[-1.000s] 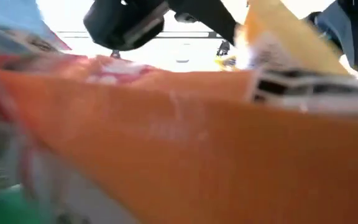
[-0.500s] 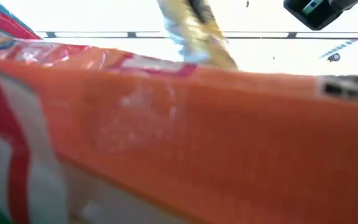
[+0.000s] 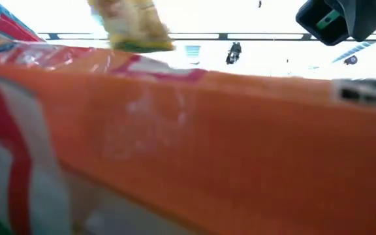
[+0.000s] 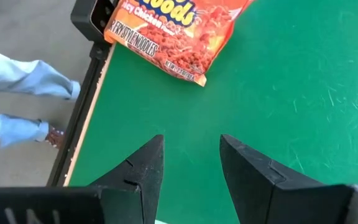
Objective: Sort Maruchan noodles
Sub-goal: Put the yellow noodle pack into the blue bin
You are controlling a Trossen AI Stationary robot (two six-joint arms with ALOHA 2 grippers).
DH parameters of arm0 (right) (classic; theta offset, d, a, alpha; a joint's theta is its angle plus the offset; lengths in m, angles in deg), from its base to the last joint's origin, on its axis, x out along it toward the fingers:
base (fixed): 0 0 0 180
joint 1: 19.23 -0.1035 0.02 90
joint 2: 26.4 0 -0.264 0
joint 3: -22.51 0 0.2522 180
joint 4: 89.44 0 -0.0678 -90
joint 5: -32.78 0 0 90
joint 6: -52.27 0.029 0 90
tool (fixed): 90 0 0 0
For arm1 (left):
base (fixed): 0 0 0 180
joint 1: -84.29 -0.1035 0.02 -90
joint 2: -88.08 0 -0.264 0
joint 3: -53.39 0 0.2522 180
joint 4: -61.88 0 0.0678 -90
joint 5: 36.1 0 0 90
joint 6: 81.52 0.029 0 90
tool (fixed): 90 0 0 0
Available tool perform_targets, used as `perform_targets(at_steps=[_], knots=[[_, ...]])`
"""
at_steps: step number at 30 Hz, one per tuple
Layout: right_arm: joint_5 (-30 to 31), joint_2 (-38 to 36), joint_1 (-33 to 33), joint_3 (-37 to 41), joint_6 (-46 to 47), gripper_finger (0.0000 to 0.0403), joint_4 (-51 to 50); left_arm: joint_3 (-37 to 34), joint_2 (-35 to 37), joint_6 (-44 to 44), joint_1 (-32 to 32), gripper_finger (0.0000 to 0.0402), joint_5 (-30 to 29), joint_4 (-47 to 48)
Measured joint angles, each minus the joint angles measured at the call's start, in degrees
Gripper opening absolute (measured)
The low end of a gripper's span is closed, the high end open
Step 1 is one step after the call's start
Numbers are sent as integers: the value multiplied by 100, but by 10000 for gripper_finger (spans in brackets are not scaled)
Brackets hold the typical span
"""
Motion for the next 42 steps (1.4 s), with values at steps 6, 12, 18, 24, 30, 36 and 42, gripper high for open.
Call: perform_targets(at_steps=[6, 12, 18, 24, 30, 36, 42], knots=[[0, 131, 38, 2, 2, 146, 22, -1884, 1622, 473, 32, 0, 1327, -5], [310, 175, 281, 2, 16, 146, 26, -3499, 3067, 524, 254, 0, 2394, -7], [601, 166, 709, 2, 129, 146, 25, -4533, 4005, 1172, 846, 0, 2830, -139], [601, 169, 1218, 2, 372, 146, 23, -5274, 4603, 1709, 1280, 0, 2820, -850], [601, 169, 1676, 2, 540, 146, 25, -5821, 4858, 2167, 1532, 0, 2904, -1358], [599, 169, 1986, 2, 540, 146, 25, -6303, 4883, 2520, 1528, 1, 2848, -1676], [588, 169, 2181, 4, 470, 146, 25, -6604, 4873, 2530, 1528, 7, 2811, -2116]])
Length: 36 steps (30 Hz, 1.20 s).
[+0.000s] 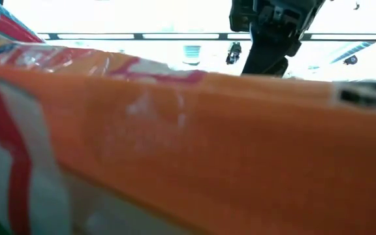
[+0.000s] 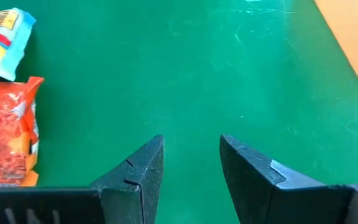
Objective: Sort Maruchan noodles
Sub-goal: Put the yellow noodle pack into the blue bin, then put the blue noodle pack into the yellow bin
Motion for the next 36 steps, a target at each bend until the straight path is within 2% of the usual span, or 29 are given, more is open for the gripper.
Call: perform_targets(at_steps=[5, 12, 22, 27, 36], knots=[[0, 0, 102, 0, -2, 146, -1, -348, 0, -404, -1, 26, -213, -81], [-3, 0, 121, 0, -103, 146, -3, -546, -13, -796, 0, 44, -220, -87], [-7, 0, 155, 0, -90, 146, -11, -70, -11, -1484, -2, 69, -296, 169], [-8, 0, 179, 0, -104, 146, -12, 148, -18, -1537, -2, 79, -316, 177], [-9, 0, 355, 2, 104, 146, -20, 340, -17, -2005, -7, 83, -342, 378]])
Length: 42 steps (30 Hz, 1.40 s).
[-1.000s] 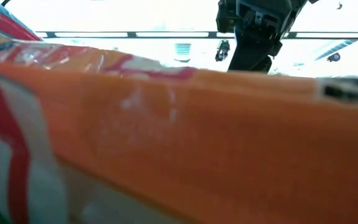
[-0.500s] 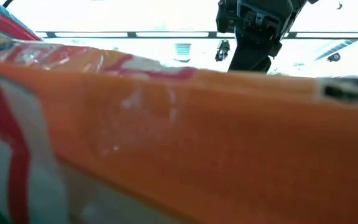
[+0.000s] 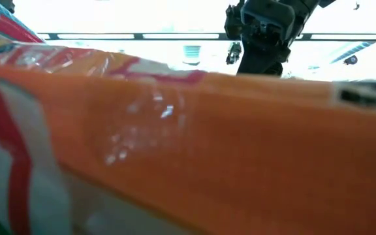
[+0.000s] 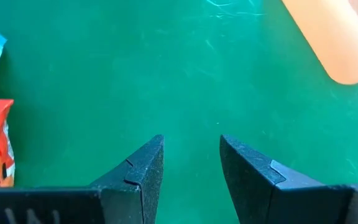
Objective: Sort Maruchan noodles
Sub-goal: Put the blue noodle pack into the yellow bin
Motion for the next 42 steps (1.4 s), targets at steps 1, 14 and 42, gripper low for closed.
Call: perform_targets(at_steps=[1, 14, 42], knots=[[0, 0, 12, 0, 80, 146, 4, 8, 0, -57, 0, 83, -63, 37], [3, 217, 490, 7, 2083, 146, 1553, 185, 31, -1845, -769, 79, -3286, 678], [-484, 2275, 778, -96, 4458, 146, 5652, -1649, -154, -2666, -3357, 1, -2579, -2559]])
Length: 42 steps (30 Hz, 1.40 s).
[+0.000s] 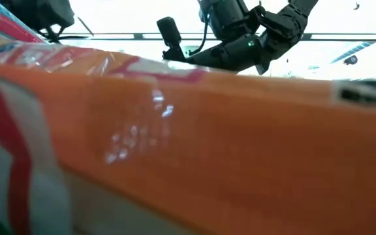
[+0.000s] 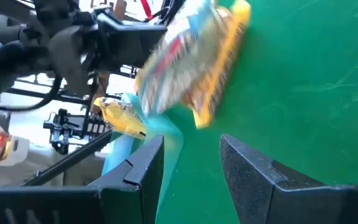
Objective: Sort Maruchan noodles
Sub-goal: Put the blue noodle pack into the yellow bin
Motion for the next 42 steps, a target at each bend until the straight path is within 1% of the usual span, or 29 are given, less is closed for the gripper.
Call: perform_targets(at_steps=[7, 10, 12, 13, 17, 19, 21, 25, 28, 31, 37, 39, 42], knots=[[31, -11, 27, -2, -241, 146, -246, 85, -304, 1110, 0, 0, 558, -2071], [4, -13, 35, -2, -289, 146, -331, 160, -372, 1445, 0, 0, 594, -2680], [-23, -18, 35, -2, -294, 146, -327, 263, -372, 1556, 0, 0, 552, -2736], [-80, -32, 35, -2, -308, 146, -319, 323, -370, 1563, 0, 0, 552, -2618], [-163, -66, 20, -2, -368, 146, -307, 659, -363, 1629, 2, 0, 523, -1673], [-163, -66, -15, -2, -276, 146, -319, 804, -410, 1548, 2, 0, 507, -1109], [-164, -66, -68, -2, -123, 146, -318, 860, -495, 1410, 27, 0, 527, -800], [-149, -66, -161, -2, 139, 146, -336, 828, -820, 1147, 176, 0, 814, -784], [-110, -66, -208, -2, 254, 146, -334, 800, -1136, 865, 293, 0, 854, -771], [60, -66, -243, -2, 301, 146, -358, 802, -1410, 690, 382, 0, 836, -1015], [383, -66, -231, -2, 282, 146, -632, 796, -1898, 598, 410, 0, 954, -2687], [397, -66, -185, -2, 161, 146, -689, 796, -2043, 614, 351, 0, 927, -3184], [388, -66, -116, -2, -60, 146, -751, 807, -2235, 624, 304, 0, 875, -3479]])
